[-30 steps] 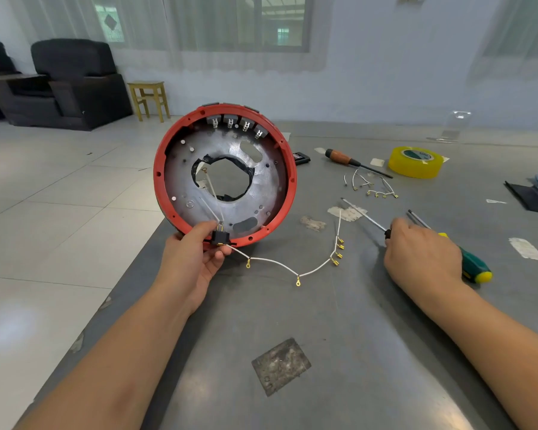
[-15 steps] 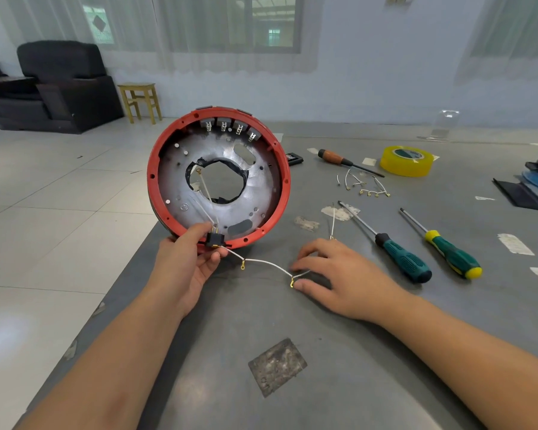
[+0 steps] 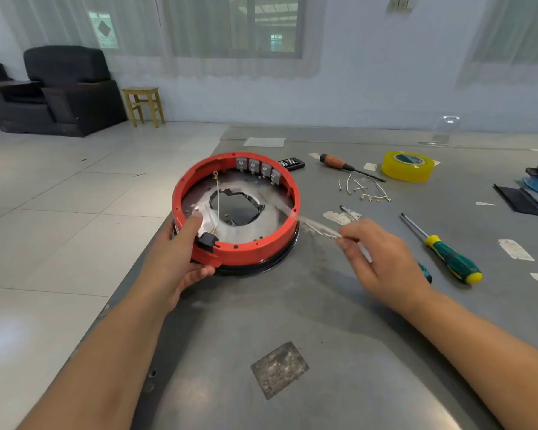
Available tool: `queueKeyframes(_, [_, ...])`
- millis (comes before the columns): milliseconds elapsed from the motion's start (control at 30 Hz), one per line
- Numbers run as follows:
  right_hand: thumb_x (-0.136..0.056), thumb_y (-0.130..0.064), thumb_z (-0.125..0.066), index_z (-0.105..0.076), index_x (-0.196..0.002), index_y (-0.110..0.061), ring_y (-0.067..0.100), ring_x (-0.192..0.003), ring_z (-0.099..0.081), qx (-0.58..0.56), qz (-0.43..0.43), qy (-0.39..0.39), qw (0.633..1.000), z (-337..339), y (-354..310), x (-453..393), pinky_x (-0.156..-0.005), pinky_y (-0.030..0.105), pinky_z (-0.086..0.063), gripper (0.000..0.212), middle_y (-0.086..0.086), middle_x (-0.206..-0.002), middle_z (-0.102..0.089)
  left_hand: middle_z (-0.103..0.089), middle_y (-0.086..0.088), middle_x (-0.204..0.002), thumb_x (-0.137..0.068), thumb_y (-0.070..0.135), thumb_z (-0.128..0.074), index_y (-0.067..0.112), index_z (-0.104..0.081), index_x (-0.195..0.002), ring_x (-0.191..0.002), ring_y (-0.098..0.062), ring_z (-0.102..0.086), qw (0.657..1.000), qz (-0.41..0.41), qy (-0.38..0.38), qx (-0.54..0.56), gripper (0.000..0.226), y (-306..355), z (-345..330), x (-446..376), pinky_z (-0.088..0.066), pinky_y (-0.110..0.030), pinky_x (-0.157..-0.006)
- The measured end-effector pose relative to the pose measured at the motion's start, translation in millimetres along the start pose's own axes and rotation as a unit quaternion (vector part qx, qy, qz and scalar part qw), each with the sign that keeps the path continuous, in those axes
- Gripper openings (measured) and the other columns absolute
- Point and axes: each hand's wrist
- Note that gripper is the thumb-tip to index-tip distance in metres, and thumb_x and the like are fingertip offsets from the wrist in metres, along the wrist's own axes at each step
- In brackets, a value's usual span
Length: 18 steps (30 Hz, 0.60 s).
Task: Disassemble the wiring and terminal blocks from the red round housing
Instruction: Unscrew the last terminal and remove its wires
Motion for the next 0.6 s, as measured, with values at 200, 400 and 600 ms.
queueKeyframes(200, [-0.108,-0.029,-0.046,-0.054,-0.106,-0.024,0.016,-0.084,-0.069,-0.184,-0.228,0.149,0.944,-13,-4,-11,-0.079,0.033,-0.058,0.009,-0.01,-0.089,-0.069,-0.077,-0.016,-0.084,-0.091,0.042,-0.066,0.012,-0.069,-0.106,-0.046,-0.023,-0.065,0.996,0.013,0.05,-0.07,0.034,1,2,-4,-0.051,-0.023,-0.042])
queueKeyframes(400, [-0.107,-0.03,-0.048,-0.053,-0.1,-0.034,0.013,-0.072,-0.061,-0.224,-0.262,0.215,0.914,-7,2,-28,-0.07,0.032,-0.053,0.009,-0.007,-0.084,-0.067,-0.073,-0.012,-0.062,-0.09,0.044,-0.064,0.005,-0.069,-0.097,-0.042,-0.023,-0.064,0.988,0.011,0.067,-0.142,0.04,-2,0,-4,-0.054,-0.029,-0.054])
queueKeyframes(600, [-0.104,-0.033,-0.051,-0.052,-0.099,-0.031,0.016,-0.065,-0.055,-0.251,-0.263,0.317,0.876,10,3,-60,-0.067,0.038,-0.049,0.005,-0.006,-0.078,-0.064,-0.073,-0.011,-0.076,-0.099,0.069,-0.047,0.003,-0.068,-0.104,-0.074,-0.03,-0.067,0.926,-0.06,0.126,-0.351,0.07,-1,0,2,-0.046,-0.034,-0.064])
Point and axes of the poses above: each hand's wrist, its own x-axis away from the middle knuckle, its own z-axis out of the back of the hand, y = z × x
